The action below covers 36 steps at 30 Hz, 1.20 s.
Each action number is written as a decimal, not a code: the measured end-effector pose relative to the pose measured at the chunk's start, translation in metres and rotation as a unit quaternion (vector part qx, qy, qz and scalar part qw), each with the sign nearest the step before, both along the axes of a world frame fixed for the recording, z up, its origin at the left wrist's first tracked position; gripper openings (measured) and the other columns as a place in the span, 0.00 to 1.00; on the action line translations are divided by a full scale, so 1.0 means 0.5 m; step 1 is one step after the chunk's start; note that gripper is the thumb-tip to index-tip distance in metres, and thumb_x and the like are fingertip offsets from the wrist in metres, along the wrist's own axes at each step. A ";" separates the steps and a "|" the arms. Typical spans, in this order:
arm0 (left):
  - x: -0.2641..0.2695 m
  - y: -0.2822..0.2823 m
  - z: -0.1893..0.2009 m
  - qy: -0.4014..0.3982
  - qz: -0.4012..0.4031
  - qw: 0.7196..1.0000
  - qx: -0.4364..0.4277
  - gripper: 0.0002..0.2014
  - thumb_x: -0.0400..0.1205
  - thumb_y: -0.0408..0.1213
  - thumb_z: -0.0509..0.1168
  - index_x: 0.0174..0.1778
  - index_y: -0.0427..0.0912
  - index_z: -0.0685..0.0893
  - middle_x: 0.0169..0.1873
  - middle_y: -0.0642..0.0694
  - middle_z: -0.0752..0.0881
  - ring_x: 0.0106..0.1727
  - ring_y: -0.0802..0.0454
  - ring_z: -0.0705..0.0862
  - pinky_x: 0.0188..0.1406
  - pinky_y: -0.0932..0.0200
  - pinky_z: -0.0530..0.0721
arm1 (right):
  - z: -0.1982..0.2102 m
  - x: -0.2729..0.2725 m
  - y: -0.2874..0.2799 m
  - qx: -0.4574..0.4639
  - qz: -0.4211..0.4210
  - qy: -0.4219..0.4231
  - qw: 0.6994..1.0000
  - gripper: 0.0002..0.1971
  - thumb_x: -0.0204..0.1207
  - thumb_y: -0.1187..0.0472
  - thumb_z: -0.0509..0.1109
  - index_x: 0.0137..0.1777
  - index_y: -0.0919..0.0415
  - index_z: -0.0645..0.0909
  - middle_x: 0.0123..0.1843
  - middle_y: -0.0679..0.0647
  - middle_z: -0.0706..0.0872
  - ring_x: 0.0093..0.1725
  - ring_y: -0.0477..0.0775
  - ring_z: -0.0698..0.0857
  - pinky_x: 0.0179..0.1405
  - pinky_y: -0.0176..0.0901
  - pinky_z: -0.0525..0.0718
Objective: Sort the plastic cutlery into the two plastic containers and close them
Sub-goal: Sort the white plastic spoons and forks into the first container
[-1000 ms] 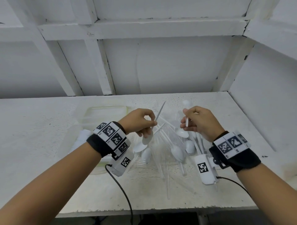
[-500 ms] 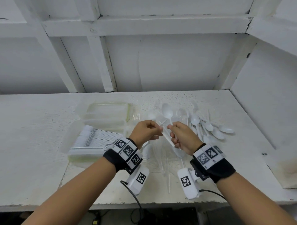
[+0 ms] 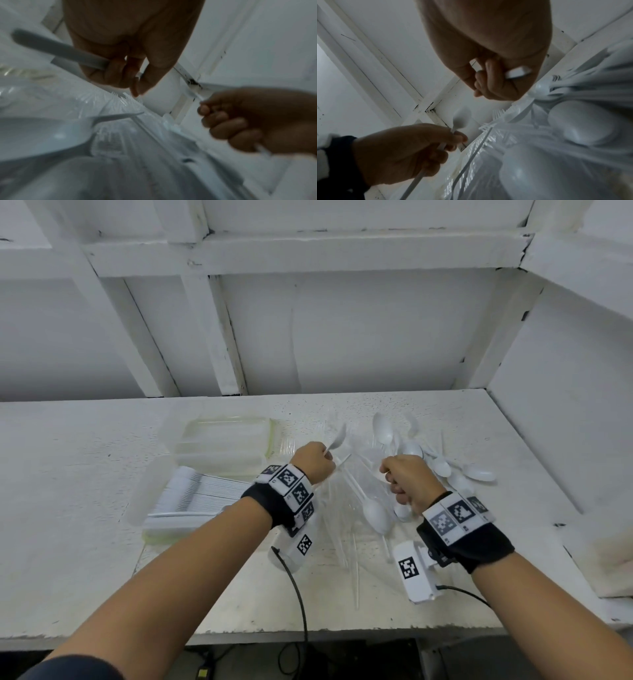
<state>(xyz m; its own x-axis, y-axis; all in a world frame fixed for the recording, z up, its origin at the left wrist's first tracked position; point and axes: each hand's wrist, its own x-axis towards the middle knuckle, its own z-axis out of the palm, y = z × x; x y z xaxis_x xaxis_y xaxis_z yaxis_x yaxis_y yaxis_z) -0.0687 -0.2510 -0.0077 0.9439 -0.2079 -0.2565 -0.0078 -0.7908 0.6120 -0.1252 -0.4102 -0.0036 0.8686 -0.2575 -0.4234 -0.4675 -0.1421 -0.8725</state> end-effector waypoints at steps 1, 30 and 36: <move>0.002 -0.004 -0.007 0.008 -0.029 0.999 0.046 0.02 0.81 0.34 0.61 0.45 0.39 0.76 0.39 0.47 0.76 0.41 0.51 0.75 0.26 0.69 0.67 | 0.000 0.004 -0.006 -0.019 0.015 -0.005 1.000 0.10 0.77 0.68 0.60 0.35 0.59 0.68 0.27 0.53 0.64 0.17 0.44 0.61 0.13 0.29 0.56; -0.098 0.093 0.029 0.076 0.072 0.951 -0.290 0.09 0.85 0.34 0.59 0.60 0.45 0.68 0.33 0.48 0.83 0.26 0.56 0.68 0.23 0.66 0.67 | 0.046 -0.002 -0.016 0.004 0.081 -0.031 0.996 0.08 0.82 0.65 0.58 0.43 0.63 0.76 0.36 0.59 0.81 0.32 0.53 0.84 0.31 0.43 0.86; -0.070 0.052 -0.006 0.071 0.107 0.963 -0.239 0.10 0.85 0.30 0.50 0.57 0.39 0.74 0.43 0.45 0.76 0.36 0.55 0.75 0.33 0.64 0.74 | 0.011 -0.029 -0.018 0.028 0.102 -0.012 0.994 0.09 0.82 0.70 0.54 0.48 0.56 0.72 0.41 0.59 0.79 0.23 0.51 0.76 0.16 0.34 0.74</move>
<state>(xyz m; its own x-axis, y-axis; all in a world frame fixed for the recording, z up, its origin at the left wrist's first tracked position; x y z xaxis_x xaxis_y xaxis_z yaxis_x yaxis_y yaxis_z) -0.1038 -0.2250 -0.0106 0.9407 -0.1381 -0.3098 0.2350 -0.3933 0.8889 -0.1397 -0.4192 0.0018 0.9103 -0.0512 -0.4107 -0.4128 -0.1824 -0.8924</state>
